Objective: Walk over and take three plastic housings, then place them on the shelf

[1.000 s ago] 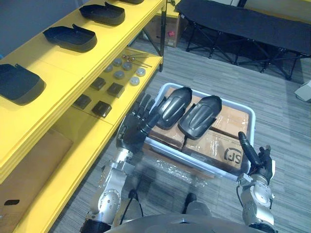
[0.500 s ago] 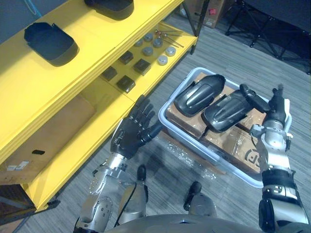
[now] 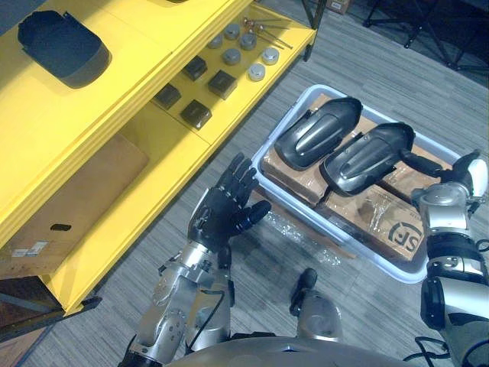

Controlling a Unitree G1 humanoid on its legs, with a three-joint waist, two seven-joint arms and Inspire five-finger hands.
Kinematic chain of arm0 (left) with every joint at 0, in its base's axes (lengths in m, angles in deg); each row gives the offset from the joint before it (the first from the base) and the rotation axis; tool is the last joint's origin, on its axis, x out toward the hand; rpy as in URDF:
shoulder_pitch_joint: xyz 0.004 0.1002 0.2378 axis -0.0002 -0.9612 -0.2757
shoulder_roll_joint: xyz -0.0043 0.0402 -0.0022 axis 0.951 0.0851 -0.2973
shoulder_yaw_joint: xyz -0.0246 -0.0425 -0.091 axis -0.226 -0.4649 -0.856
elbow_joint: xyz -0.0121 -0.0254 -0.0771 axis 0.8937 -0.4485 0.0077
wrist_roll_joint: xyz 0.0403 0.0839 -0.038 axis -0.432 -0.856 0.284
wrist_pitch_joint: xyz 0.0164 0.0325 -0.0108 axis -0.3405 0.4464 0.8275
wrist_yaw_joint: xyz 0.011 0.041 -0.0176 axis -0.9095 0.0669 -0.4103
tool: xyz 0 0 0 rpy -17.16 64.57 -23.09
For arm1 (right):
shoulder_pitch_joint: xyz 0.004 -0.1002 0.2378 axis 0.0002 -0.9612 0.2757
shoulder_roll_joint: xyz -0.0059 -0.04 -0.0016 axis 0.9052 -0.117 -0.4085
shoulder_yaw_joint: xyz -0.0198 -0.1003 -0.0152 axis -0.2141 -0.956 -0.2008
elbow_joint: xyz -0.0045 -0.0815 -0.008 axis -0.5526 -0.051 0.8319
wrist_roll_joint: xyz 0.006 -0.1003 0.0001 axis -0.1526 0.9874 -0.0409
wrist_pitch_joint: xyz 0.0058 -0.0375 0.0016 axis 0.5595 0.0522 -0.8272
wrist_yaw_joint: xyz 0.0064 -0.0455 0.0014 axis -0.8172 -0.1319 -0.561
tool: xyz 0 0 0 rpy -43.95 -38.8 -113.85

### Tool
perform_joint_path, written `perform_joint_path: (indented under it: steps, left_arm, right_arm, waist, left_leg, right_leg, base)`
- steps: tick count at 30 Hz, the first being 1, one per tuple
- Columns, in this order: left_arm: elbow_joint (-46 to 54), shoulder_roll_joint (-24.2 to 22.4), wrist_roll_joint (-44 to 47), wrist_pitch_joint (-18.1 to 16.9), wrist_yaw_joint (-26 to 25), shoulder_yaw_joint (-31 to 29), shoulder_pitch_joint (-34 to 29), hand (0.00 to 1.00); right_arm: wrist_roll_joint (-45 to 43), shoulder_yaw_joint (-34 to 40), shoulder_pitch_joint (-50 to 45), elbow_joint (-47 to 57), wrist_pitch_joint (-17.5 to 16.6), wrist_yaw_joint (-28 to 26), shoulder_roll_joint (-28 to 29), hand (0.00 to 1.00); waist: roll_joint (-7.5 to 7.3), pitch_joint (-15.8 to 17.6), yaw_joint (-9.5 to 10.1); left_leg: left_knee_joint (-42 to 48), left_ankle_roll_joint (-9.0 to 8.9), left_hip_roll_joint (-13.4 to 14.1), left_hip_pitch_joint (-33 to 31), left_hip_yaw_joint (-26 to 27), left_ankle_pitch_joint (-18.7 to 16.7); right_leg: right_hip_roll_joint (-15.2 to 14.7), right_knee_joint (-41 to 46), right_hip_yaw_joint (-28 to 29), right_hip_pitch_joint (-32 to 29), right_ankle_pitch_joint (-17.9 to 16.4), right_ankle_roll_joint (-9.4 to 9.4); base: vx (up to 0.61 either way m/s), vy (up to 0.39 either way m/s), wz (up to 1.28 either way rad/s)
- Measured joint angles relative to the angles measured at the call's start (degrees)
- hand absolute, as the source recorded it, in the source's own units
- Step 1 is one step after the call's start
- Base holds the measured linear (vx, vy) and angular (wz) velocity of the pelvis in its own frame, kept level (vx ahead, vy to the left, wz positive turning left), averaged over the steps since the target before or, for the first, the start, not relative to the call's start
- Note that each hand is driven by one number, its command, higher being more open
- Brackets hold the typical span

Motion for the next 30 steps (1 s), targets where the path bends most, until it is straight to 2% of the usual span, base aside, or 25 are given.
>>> perform_joint_path:
  steps: [4, 6, 10, 16, 18, 22, 26, 27, 30]
  left_arm:
    - [0.0, 0.2, 0.2, -0.2, -0.3, 0.1, 0.3, 1.0]
    - [0.0, 0.2, 0.2, -0.4, -1.2, 0.2, 1.6, 1.0]
    - [-0.3, 0.1, 0.2, -1.0, -2.4, 0.8, 2.3, 1.0]
    - [-4.8, -0.4, 0.2, -2.3, -3.7, 1.6, 4.1, 1.0]
    - [-5.5, -0.8, 0.5, -2.6, -4.2, 2.0, 4.4, 1.0]
    - [-7.1, -2.7, 0.7, -4.2, -4.9, 3.0, 5.3, 1.0]
    - [-9.5, -3.0, 0.7, -5.1, -6.3, 3.0, 6.2, 1.0]
    - [-9.5, -3.0, 0.7, -5.1, -6.4, 3.0, 6.2, 1.0]
    - [-9.4, -3.0, 2.0, -5.6, -6.6, 3.2, 6.2, 1.0]
  right_arm:
    - [0.0, 0.5, 0.4, 0.0, 0.9, 0.6, -0.2, 1.0]
    - [-0.1, 0.5, 1.6, -0.1, 2.0, 0.0, -0.9, 1.0]
    - [-1.0, 0.3, 6.0, -4.8, 2.2, -2.1, -2.1, 1.0]
    - [-4.0, -2.5, 10.6, -8.2, 2.0, -3.6, -2.5, 1.0]
    - [-5.3, -3.2, 12.0, -9.0, 2.0, -4.0, -2.7, 1.0]
    - [-5.3, -5.3, 14.2, -11.4, 1.5, -4.2, -3.5, 1.0]
    - [-4.7, -7.1, 14.8, -13.1, 1.7, -5.4, -4.2, 1.0]
    - [-4.6, -7.2, 14.8, -13.1, 1.8, -6.0, -4.4, 0.0]
    - [-1.9, -9.3, 14.8, -13.4, 3.3, -9.2, -4.5, 0.0]
  waist:
    - [0.28, 0.7, -0.24]
    - [1.12, 2.5, -0.28]
    - [2.68, 4.1, -0.17]
    - [3.28, 4.7, 0.2]
    - [3.94, 5.1, 0.41]
    - [6.26, 5.8, 1.93]
    - [6.54, 5.9, 2.49]
    - [6.56, 5.9, 2.5]
    - [6.82, 6.0, 2.44]
  left_leg:
    - [0.2, -0.08, 0.2, 0.0, 0.4, -0.2]
    - [1.1, -0.1, 0.4, -0.4, 0.4, -0.4]
    - [2.2, -0.07, 0.8, -2.5, 0.5, -0.3]
    - [6.5, 0.23, 1.2, -5.6, 1.3, -1.1]
    - [7.9, 0.33, 1.5, -6.4, 1.3, -2.1]
    - [11.0, 0.58, 1.7, -9.0, 1.1, -3.4]
    - [12.1, 0.72, 1.7, -10.0, 0.8, -3.4]
    - [12.2, 0.78, 1.7, -10.0, 0.8, -3.5]
    - [13.1, 0.88, 1.8, -10.1, 0.8, -3.9]
  right_leg:
    - [0.1, 0.0, 0.4, -0.1, 0.0, 0.0]
    - [0.3, 0.0, 0.6, -0.2, 0.1, 0.04]
    - [0.7, 0.3, 1.0, -2.1, 0.5, 0.07]
    - [0.7, 0.8, 1.8, -3.8, 0.6, 0.05]
    - [0.7, 1.3, 1.8, -4.1, 0.6, 0.04]
    - [0.5, 2.8, 2.2, -6.0, 0.5, 0.02]
    - [0.2, 4.1, 2.1, -7.0, 0.3, -0.18]
    - [0.1, 4.3, 2.2, -7.1, 0.3, -0.24]
    - [0.0, 5.2, 2.4, -7.2, 0.0, -0.36]
  base:
    - [0.0, -0.004, -0.05]
    - [-0.04, -0.007, -0.04]
    - [-0.03, -0.01, -0.04]
    - [-0.01, 0.006, -0.03]
    - [-0.03, 0.019, -0.02]
    - [-0.07, 0.035, -0.02]
    - [-0.06, 0.022, 0.02]
    - [-0.05, 0.023, 0.0]
    - [-0.07, 0.021, -0.03]
